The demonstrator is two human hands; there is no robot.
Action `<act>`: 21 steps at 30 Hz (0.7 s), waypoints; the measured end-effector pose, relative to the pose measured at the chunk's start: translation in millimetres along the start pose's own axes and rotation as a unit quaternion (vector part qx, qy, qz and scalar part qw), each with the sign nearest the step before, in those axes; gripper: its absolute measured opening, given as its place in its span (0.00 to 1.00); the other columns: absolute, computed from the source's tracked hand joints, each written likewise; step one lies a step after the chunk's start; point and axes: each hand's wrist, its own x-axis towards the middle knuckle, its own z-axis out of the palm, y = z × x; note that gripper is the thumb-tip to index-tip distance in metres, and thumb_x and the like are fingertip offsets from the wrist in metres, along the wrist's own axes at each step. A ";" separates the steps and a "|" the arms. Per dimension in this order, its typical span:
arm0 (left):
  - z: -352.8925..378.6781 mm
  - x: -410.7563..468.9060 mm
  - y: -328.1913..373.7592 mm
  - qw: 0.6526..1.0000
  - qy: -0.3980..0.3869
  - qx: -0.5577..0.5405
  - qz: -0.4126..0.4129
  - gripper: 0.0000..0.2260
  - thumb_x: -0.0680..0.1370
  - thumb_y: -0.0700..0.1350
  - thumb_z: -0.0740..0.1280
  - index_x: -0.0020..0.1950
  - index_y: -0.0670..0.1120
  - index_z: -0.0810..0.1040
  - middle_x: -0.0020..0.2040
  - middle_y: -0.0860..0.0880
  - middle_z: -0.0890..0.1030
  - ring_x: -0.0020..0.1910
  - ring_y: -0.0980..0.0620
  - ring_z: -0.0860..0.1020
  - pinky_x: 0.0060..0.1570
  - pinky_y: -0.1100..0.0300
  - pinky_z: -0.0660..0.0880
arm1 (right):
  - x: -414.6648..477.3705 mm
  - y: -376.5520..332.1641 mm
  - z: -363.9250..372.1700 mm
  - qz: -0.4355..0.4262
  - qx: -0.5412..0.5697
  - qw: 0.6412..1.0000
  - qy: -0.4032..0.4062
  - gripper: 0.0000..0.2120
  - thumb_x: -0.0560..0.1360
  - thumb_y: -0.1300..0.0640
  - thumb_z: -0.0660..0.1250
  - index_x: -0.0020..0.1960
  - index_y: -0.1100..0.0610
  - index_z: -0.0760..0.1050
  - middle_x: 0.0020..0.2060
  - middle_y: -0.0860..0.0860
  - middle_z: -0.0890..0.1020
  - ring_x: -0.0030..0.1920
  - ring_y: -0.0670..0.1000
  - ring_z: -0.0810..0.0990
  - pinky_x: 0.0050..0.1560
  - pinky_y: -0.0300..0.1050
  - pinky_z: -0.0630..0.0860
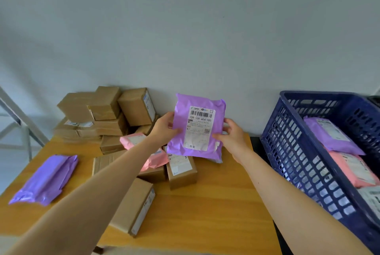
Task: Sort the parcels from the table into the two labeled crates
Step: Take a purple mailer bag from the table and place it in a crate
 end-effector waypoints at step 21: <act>-57.9 -125.2 23.5 0.998 -0.003 -0.016 0.057 0.23 0.75 0.33 0.69 0.67 0.47 0.72 0.43 0.52 0.80 0.40 0.54 0.80 0.35 0.66 0.76 | -162.1 -56.3 22.7 -0.009 0.019 0.999 0.044 0.30 0.72 0.70 0.70 0.70 0.53 0.67 0.59 0.54 0.78 0.55 0.53 0.80 0.43 0.47 0.80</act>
